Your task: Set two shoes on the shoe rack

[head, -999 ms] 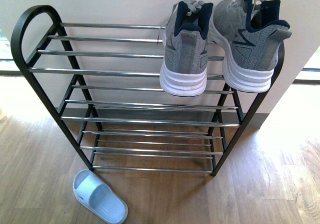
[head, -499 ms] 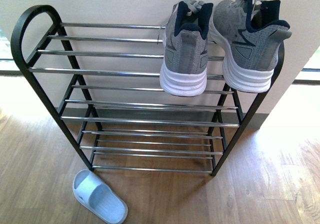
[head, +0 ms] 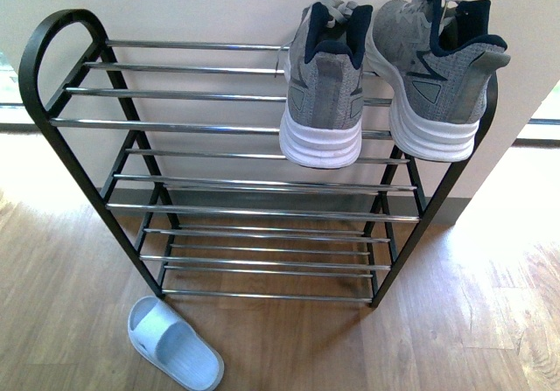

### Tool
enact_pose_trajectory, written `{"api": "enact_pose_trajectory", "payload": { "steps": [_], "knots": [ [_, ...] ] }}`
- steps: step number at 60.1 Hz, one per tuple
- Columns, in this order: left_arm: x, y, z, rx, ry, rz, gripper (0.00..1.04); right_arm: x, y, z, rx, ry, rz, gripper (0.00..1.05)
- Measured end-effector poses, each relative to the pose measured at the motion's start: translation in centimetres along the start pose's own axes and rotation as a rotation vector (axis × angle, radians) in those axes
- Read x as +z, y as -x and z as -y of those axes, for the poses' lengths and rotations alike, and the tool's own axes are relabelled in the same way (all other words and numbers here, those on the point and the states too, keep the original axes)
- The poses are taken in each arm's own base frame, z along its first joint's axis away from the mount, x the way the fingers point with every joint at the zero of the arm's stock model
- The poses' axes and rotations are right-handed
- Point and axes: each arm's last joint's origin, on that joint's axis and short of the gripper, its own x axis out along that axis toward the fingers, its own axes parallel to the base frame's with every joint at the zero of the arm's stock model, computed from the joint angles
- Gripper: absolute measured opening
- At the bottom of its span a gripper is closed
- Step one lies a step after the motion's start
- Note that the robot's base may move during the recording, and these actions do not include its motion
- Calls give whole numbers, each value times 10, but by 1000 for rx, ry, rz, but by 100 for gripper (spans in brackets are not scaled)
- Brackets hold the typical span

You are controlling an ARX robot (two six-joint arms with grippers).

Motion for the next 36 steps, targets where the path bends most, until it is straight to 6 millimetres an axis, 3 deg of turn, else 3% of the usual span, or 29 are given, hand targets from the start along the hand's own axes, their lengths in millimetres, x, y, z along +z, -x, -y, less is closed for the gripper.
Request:
{"api": "enact_pose_trajectory", "payload": {
  "steps": [22, 36],
  "knots": [
    [0, 0, 0, 0, 1, -3, 2, 0, 0, 0, 0, 0, 1, 95],
    [0, 0, 0, 0, 0, -3, 48, 0, 0, 0, 0, 0, 1, 95]
  ]
}}
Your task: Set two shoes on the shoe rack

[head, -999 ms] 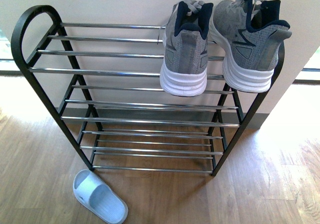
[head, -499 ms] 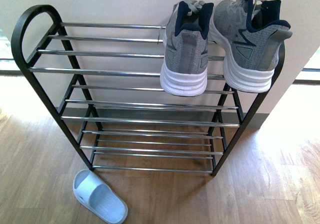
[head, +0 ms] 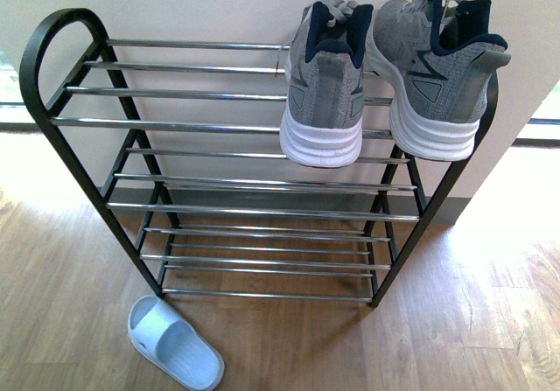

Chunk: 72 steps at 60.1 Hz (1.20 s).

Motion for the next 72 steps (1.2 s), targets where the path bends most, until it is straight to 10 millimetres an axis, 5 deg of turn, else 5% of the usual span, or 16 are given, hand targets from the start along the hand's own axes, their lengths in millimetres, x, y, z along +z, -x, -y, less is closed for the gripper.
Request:
{"api": "enact_pose_trajectory", "payload": {
  "steps": [16, 72],
  "knots": [
    [0, 0, 0, 0, -2, 0, 97, 0, 0, 0, 0, 0, 0, 95],
    [0, 0, 0, 3, -2, 0, 95, 0, 0, 0, 6, 0, -1, 95]
  ]
}}
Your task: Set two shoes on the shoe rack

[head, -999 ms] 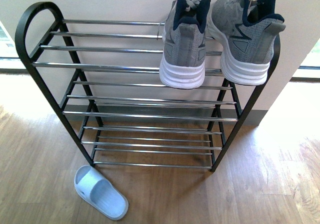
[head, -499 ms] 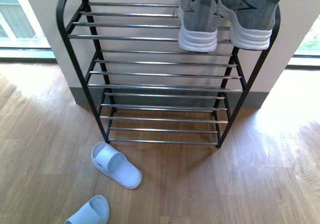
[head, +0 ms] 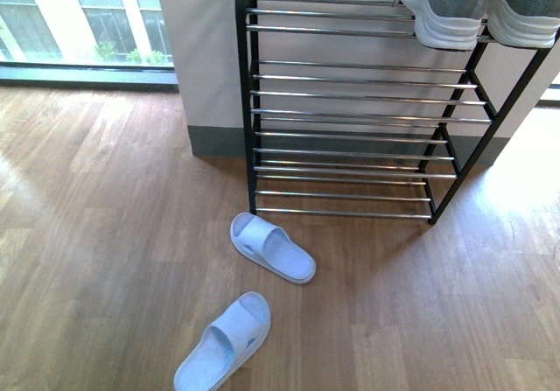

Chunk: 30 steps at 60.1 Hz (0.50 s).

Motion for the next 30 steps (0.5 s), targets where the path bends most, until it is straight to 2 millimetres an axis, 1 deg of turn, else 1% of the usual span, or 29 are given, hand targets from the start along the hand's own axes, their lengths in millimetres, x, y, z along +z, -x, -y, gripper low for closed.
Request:
{"api": "enact_pose_trajectory", "payload": {
  "steps": [30],
  "knots": [
    [0, 0, 0, -1, 0, 0, 95, 0, 0, 0, -4, 0, 0, 95]
  ]
}}
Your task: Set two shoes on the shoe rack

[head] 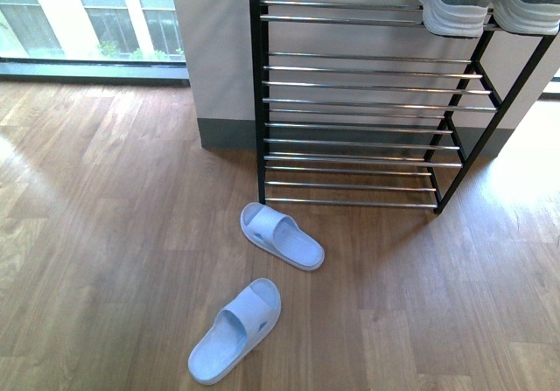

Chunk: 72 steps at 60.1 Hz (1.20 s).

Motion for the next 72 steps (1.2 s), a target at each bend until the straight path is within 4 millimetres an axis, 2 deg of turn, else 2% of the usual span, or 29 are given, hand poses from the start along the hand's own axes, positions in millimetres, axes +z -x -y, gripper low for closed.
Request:
{"api": "enact_pose_trajectory", "payload": {
  "steps": [72],
  "knots": [
    [0, 0, 0, -1, 0, 0, 95, 0, 0, 0, -1, 0, 0, 95]
  ]
}}
